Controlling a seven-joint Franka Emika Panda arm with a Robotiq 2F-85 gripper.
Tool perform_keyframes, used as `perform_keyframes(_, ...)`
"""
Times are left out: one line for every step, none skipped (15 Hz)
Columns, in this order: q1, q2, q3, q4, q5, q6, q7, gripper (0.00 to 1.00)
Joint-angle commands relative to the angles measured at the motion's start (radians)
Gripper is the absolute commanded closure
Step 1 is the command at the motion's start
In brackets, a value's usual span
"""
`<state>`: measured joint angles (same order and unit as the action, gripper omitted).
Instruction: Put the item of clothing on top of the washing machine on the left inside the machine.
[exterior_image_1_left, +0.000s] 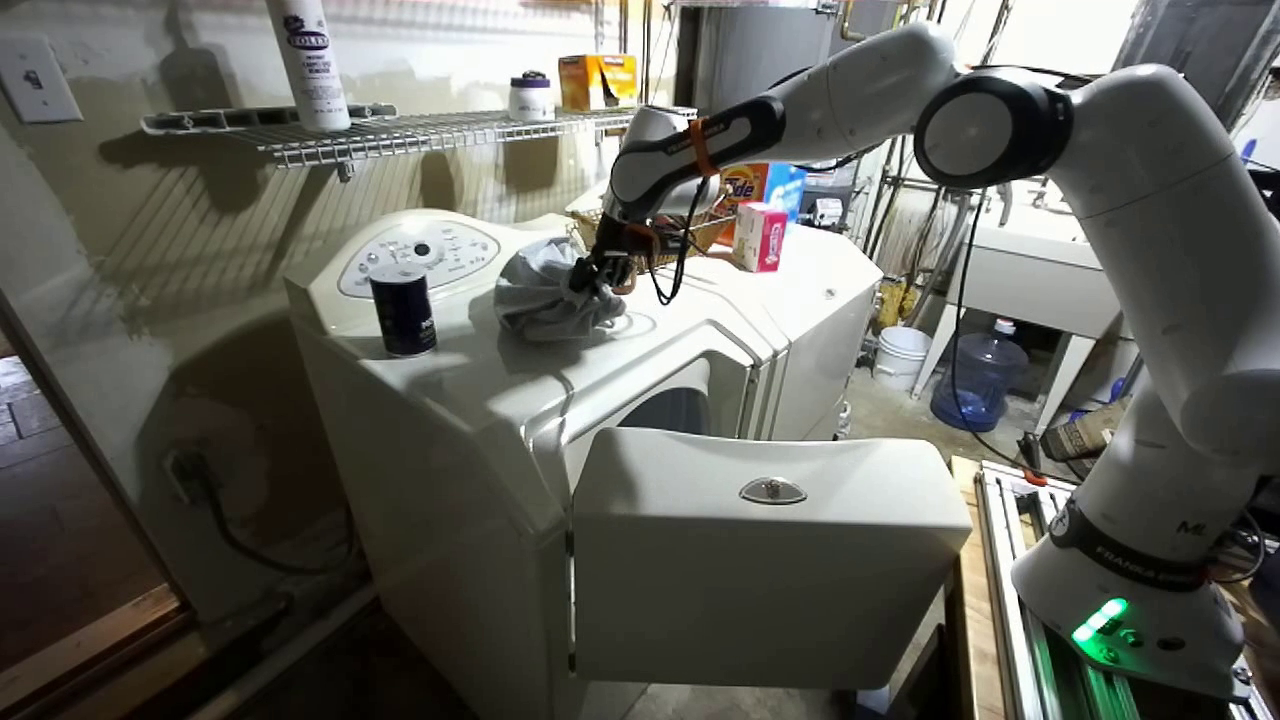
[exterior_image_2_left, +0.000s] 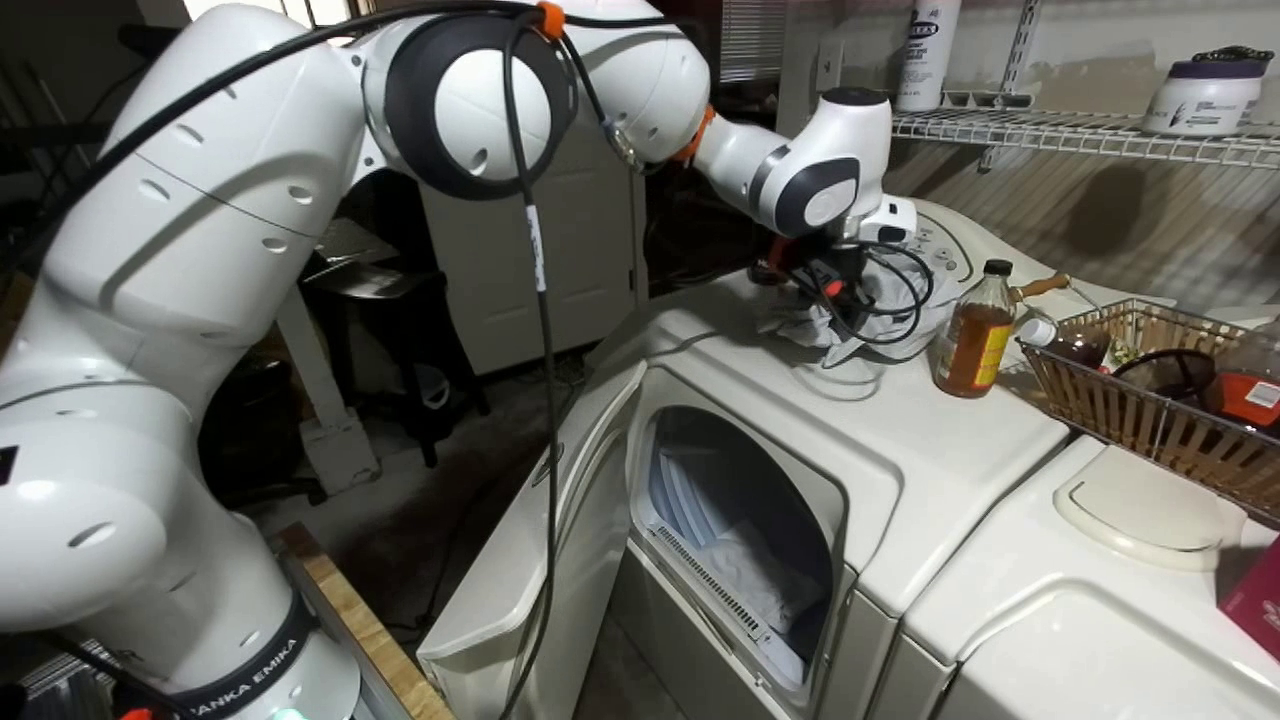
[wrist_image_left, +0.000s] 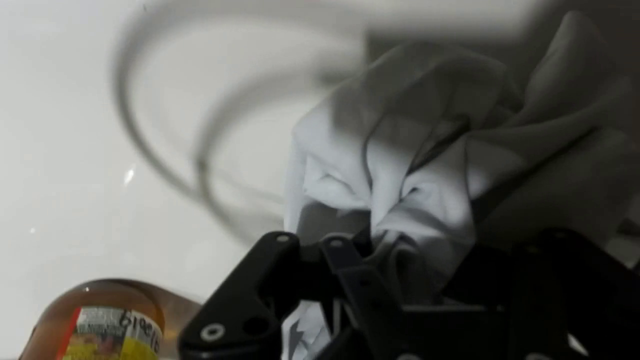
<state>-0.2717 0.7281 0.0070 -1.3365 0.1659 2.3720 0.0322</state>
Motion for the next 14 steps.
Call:
perform_keyframes(0.009, -0.149, 0.024, -0.11, 0.073, 0.018, -0.02, 1.0)
perform_keyframes(0.012, -0.184, 0.03, -0.139, 0.092, 0.03, -0.019, 1.0)
perform_keyframes(0.017, -0.226, 0.038, -0.182, 0.113, 0.039, -0.018, 1.0)
perform_keyframes(0.022, -0.266, 0.045, -0.223, 0.136, 0.044, -0.021, 1.0)
perform_keyframes(0.03, -0.314, 0.055, -0.281, 0.16, 0.046, -0.025, 1.0)
perform_keyframes(0.038, -0.348, 0.061, -0.32, 0.182, 0.044, -0.024, 1.0)
perform_keyframes(0.047, -0.383, 0.067, -0.364, 0.207, 0.039, -0.023, 1.0)
perform_keyframes(0.058, -0.416, 0.071, -0.41, 0.228, 0.042, -0.027, 1.0)
perform_keyframes(0.073, -0.452, 0.068, -0.459, 0.24, 0.036, -0.015, 1.0)
perform_keyframes(0.094, -0.486, 0.055, -0.508, 0.236, 0.036, 0.015, 1.0)
perform_keyframes(0.118, -0.517, 0.038, -0.558, 0.213, 0.039, 0.059, 1.0)
perform_keyframes(0.135, -0.549, 0.028, -0.61, 0.2, 0.028, 0.094, 1.0)
perform_keyframes(0.16, -0.578, 0.005, -0.663, 0.157, 0.029, 0.164, 1.0)
perform_keyframes(0.176, -0.61, -0.007, -0.717, 0.135, 0.031, 0.211, 1.0)
